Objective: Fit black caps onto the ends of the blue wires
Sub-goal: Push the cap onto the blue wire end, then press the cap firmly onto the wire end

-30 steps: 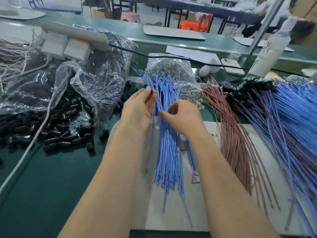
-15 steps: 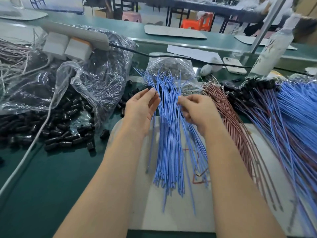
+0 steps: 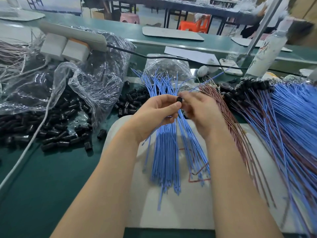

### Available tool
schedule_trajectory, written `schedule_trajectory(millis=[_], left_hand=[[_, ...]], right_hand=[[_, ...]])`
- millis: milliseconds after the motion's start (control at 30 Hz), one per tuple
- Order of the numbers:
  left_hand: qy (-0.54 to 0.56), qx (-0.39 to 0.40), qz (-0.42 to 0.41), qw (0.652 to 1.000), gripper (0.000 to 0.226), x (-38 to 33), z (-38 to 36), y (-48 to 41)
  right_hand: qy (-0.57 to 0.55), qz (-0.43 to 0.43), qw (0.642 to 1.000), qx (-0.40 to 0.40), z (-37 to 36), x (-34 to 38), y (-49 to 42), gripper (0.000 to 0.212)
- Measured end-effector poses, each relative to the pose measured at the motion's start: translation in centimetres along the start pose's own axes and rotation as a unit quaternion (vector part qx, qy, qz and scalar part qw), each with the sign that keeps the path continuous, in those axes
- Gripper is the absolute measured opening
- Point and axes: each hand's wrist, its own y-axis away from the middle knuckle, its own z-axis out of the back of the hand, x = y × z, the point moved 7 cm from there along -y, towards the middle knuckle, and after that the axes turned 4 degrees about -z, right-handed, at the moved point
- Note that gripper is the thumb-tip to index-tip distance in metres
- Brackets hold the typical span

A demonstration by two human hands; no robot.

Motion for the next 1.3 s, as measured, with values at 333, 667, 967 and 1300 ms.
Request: schedule_trajectory(millis=[333,667,967,1300], left_hand=[[-0.353,-0.232,-0.113,0.899,0.010,-1.0,3.6,-0.1],[-0.352,-0.228,-0.139,0.897,0.020,-1.0,3.2,-0.1],[-0.356,-0.235,-0.138,0.894,0.020,-1.0,3.6,-0.2],[-0.420,-0.200,-0.158,0.871,0.027,-1.2,2.9,-0.3]], right_hand=[[-0.165,0.117,0.966,-0.160,3.2,1.5,0.8,0.021],[-0.099,0.236,0.948,-0.189,2.6,4.2,2.7,0.018],[-0.094,0.275,0.935,-0.203,2.8,5.0,3.5,0.021],[-0.070,0.280,0.938,-0.192,2.3,5.2,3.6,0.019]])
